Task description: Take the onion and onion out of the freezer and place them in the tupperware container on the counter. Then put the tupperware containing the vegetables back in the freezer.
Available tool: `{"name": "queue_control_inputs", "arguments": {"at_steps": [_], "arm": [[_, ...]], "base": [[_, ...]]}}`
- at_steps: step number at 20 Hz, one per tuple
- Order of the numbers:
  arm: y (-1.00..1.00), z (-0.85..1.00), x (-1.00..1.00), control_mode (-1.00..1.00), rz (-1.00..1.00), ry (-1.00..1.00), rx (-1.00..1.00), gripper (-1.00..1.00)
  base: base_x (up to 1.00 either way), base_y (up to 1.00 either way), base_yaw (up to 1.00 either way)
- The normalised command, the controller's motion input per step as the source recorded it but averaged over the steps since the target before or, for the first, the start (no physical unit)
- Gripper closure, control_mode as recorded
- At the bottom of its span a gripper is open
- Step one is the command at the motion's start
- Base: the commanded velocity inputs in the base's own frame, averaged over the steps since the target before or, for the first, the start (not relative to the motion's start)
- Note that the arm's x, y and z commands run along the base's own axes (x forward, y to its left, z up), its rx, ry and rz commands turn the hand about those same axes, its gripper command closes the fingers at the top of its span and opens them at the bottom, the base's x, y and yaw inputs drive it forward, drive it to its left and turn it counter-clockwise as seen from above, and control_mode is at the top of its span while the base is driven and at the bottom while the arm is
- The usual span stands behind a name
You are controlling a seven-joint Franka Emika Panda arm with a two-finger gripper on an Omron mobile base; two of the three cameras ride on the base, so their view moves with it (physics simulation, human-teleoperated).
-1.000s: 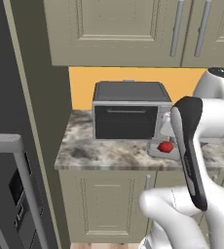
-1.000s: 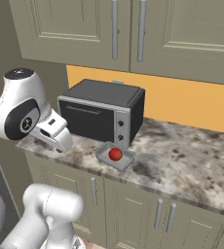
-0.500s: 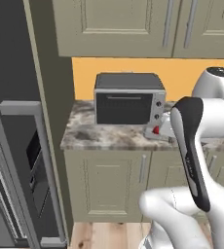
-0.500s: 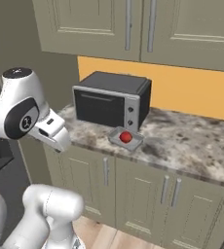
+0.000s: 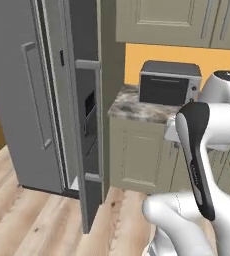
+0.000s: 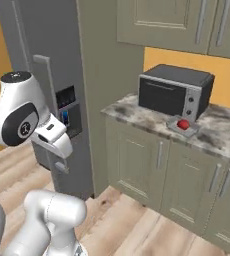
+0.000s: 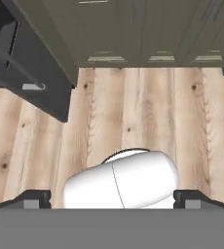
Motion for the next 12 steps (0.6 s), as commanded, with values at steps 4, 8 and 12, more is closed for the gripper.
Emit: {"name": "queue_control_inputs", "arguments": {"at_steps": [4, 8, 12], "arm": [[0.0, 0.0, 0.0, 1.0, 0.0, 0.0, 0.0, -1.0], [0.0, 0.0, 0.0, 1.0, 0.0, 0.0, 0.0, -1.0], [0.0, 0.0, 0.0, 1.0, 0.0, 0.0, 0.0, -1.0]], "base": [[-0.64, 0.18, 0.88], [-0.33, 0.3, 0.89], [0.43, 0.46, 0.61]]}}
